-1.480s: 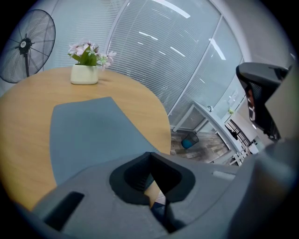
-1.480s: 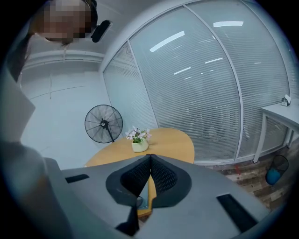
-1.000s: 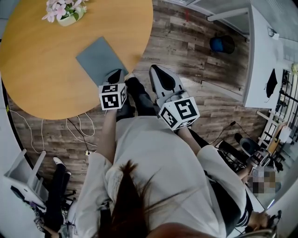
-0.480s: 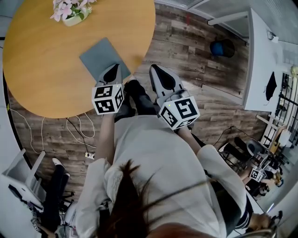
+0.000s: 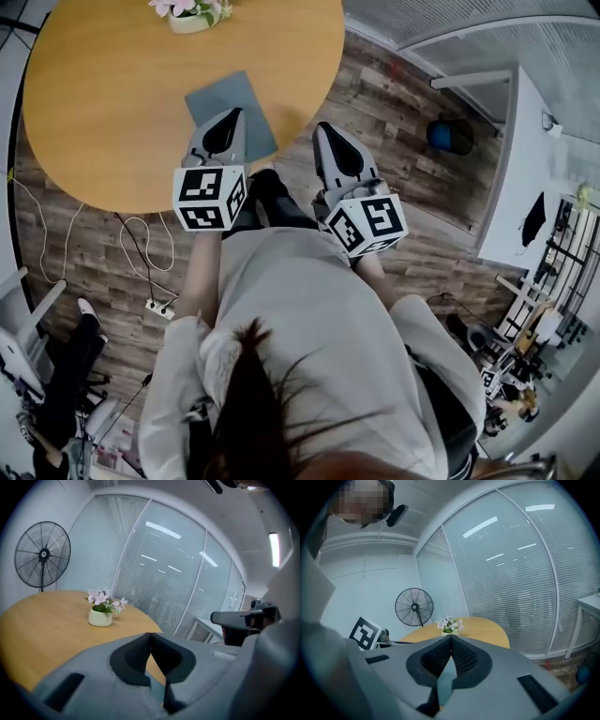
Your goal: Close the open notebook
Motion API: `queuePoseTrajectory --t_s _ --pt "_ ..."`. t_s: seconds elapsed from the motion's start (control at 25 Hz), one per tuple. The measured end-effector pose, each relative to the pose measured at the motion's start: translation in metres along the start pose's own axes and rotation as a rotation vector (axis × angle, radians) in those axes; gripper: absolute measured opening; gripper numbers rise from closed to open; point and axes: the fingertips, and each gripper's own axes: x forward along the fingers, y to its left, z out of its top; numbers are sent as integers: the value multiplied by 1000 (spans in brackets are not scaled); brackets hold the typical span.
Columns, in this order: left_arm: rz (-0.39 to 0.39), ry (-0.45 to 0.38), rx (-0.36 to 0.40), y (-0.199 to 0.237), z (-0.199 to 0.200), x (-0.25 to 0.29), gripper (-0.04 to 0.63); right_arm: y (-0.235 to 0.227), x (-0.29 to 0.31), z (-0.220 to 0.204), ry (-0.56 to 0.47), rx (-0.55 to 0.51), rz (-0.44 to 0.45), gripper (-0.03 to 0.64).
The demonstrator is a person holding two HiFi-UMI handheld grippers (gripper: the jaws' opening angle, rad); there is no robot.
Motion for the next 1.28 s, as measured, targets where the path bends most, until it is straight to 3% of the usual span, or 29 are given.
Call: queuePoseTrajectory --t_s 0.8,1.28 --pt "170 -276 33 53 98 -87 17 34 46 38 -32 -95 119 3" --pt "261 -378 41 70 125 -136 17 55 51 70 -75 -102 166 3"
